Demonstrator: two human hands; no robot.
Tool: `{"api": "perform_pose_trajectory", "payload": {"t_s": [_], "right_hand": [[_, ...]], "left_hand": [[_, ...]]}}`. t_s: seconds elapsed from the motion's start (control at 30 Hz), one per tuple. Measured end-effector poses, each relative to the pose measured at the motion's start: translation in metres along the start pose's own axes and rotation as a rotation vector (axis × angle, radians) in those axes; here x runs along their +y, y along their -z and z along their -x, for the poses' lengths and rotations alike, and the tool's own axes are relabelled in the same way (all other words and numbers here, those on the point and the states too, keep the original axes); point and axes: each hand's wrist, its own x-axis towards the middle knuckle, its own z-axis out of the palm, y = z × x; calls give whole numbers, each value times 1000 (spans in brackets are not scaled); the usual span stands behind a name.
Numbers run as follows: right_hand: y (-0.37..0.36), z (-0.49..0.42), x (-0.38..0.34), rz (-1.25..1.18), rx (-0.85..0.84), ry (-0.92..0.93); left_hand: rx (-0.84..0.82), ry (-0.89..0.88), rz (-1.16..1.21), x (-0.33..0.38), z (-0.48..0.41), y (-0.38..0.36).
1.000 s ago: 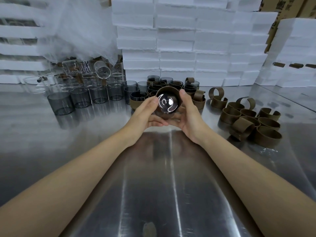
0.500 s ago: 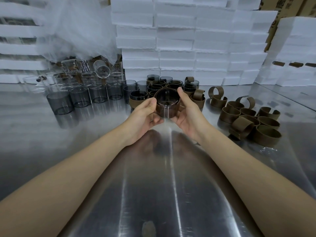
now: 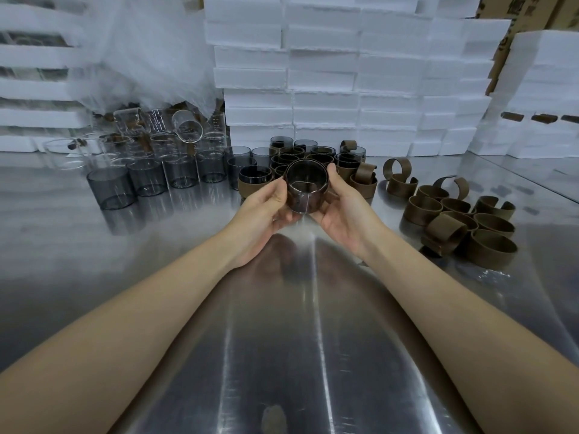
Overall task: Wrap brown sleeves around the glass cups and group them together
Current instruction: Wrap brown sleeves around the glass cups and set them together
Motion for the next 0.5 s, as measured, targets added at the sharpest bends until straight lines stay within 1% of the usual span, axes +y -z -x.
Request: {"api": "perform_pose_trajectory", "payload": {"t_s": [0.07,0.17,0.23,0.37,0.5], "right_hand": [[-1,-1,1,57,-16,52],[-1,-2,2,86,-47,82],[0,-1,3,79,-73,48],[1,2,8,41,-99,-88],[2,2,9,36,-109,-137]], "left_hand": [[51,-9,-47,1,0,0],[143,-126,-196,0,2,-1],[174,-202,-284,0,3,-1],[264,-334,-498,2,3,1],[270,-345,-516,1,4,0]]}}
